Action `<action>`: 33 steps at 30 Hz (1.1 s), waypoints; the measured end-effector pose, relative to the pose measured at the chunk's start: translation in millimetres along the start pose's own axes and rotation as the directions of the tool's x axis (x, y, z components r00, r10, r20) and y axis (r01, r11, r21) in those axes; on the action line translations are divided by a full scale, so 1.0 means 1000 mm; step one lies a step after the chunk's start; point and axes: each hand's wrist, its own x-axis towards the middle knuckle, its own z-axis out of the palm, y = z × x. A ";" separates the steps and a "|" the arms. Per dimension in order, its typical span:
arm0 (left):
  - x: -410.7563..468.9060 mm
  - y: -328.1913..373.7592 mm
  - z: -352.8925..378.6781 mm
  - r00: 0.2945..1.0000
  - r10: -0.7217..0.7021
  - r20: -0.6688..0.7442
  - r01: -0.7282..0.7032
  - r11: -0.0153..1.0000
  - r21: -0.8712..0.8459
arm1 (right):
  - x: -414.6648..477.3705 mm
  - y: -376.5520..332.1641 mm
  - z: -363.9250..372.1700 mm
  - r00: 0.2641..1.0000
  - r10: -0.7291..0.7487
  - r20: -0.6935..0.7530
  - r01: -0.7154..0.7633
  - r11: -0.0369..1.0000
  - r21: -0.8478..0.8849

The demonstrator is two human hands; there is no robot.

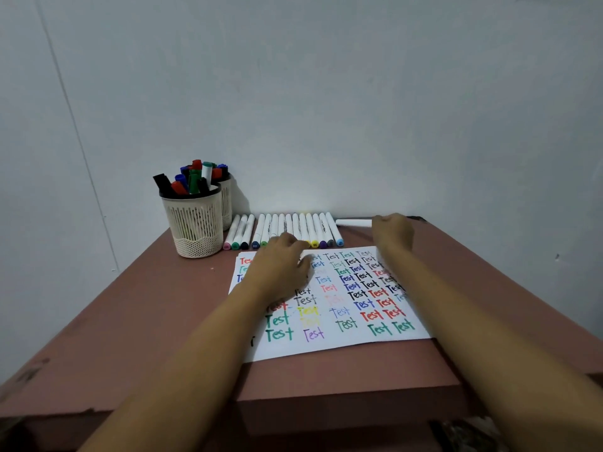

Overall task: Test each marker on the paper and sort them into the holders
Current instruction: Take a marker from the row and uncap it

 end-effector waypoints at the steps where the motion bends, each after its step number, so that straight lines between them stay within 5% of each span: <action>1: 0.000 0.000 -0.001 0.999 0.004 -0.033 -0.005 1.000 -0.020 | -0.004 0.001 -0.008 1.000 -0.001 0.005 0.001 0.998 0.060; 11: -0.006 0.021 -0.005 0.966 0.206 -0.155 -0.225 0.967 -0.116 | -0.061 0.002 -0.072 0.988 -0.041 0.149 -0.022 0.917 0.398; 17: -0.012 0.035 -0.012 0.986 0.164 -0.008 -0.161 0.960 -0.231 | -0.074 0.006 -0.071 0.915 0.060 0.399 -0.371 0.517 0.772; 24: -0.018 0.044 -0.013 0.973 0.221 -0.058 -0.228 0.918 -0.323 | -0.083 0.010 -0.053 0.792 -0.108 0.601 -0.319 0.765 0.559; 33: -0.019 0.050 -0.012 0.979 0.205 0.003 -0.177 0.852 -0.492 | -0.080 0.015 -0.051 0.803 -0.187 0.565 -0.256 0.749 0.611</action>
